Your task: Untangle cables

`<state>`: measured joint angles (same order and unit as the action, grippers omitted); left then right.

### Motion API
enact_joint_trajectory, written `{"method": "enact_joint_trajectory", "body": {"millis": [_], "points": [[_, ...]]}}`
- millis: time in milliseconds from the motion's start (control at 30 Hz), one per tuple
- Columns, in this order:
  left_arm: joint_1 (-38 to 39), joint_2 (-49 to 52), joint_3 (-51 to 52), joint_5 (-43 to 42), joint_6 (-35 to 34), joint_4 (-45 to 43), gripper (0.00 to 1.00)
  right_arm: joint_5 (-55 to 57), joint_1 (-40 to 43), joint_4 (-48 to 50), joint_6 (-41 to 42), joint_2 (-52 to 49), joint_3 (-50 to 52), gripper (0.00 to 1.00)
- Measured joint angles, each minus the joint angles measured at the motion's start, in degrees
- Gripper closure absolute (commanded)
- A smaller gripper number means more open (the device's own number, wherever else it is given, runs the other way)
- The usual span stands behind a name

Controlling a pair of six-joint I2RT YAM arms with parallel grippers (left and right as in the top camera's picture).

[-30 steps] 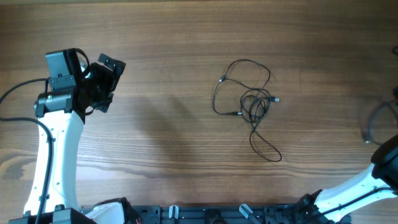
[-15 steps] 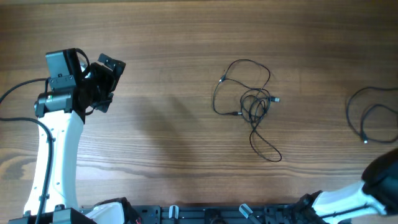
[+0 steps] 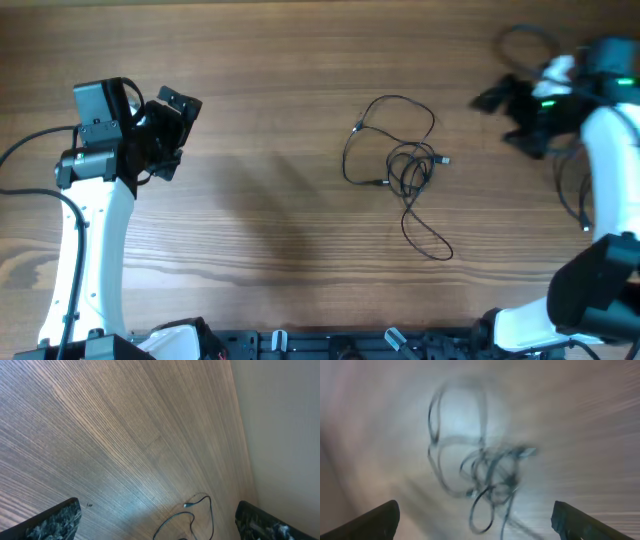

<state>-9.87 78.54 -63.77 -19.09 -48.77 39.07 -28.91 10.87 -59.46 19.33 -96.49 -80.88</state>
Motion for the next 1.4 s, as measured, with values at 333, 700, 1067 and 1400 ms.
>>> {"method": "enact_joint_trajectory", "body": {"millis": [333, 700, 1067, 1400], "points": [[0.0, 0.0, 0.0, 0.0, 0.0, 0.0, 0.0, 9.7, -19.6, 10.7, 10.2, 0.0, 14.1, 0.09], [0.0, 0.0, 0.0, 0.0, 0.0, 0.0, 0.0, 7.8, -22.5, 17.1, 19.1, 0.0, 17.0, 0.95], [0.0, 0.0, 0.0, 0.0, 0.0, 0.0, 0.0, -15.9, -30.1, 23.0, -3.8, 0.2, 10.6, 0.95], [0.0, 0.0, 0.0, 0.0, 0.0, 0.0, 0.0, -0.3, -40.0, 19.2, -9.6, 10.8, 7.5, 0.96]]}}
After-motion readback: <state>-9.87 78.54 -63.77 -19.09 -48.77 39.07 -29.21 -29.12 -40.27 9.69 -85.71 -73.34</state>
